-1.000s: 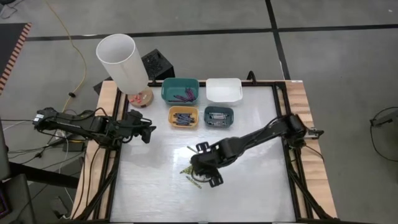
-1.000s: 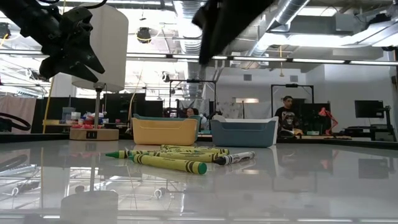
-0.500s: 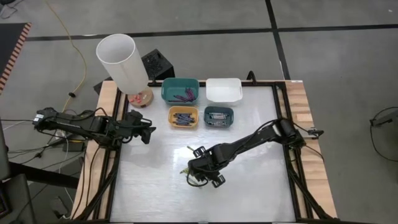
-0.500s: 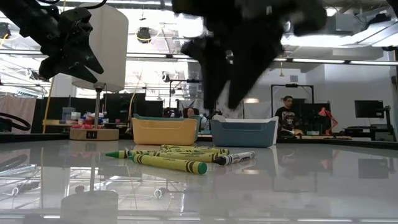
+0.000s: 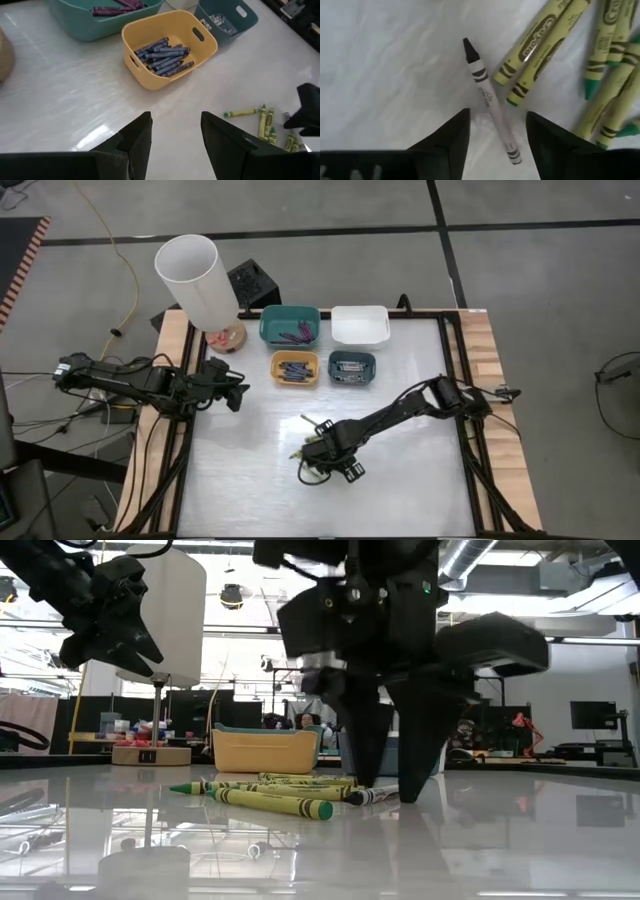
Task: Sort crayons
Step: Put the black crayon into the blue bin
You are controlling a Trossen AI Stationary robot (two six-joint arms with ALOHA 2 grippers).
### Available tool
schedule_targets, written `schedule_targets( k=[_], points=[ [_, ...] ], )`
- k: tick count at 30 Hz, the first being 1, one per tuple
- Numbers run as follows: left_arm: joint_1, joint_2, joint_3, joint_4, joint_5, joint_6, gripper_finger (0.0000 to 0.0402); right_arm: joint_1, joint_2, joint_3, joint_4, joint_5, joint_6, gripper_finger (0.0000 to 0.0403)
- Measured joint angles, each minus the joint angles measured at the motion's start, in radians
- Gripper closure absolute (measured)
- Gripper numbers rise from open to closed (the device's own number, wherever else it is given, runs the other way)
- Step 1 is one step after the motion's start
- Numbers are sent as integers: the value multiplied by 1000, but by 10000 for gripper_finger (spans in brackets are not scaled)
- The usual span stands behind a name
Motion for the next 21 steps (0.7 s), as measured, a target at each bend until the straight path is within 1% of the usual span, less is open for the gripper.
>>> schedule_targets(
  k=[4, 14, 21],
  points=[
    [0, 0, 0, -1, -22, 0, 242, -9, 11, 1, 6, -1, 0, 217],
    [0, 0, 0, -4, -22, 0, 242, -10, 26, 2, 19, -6, 0, 291],
    [0, 0, 0, -6, -22, 3, 242, -10, 27, 1, 25, -6, 85, 345]
  ],
)
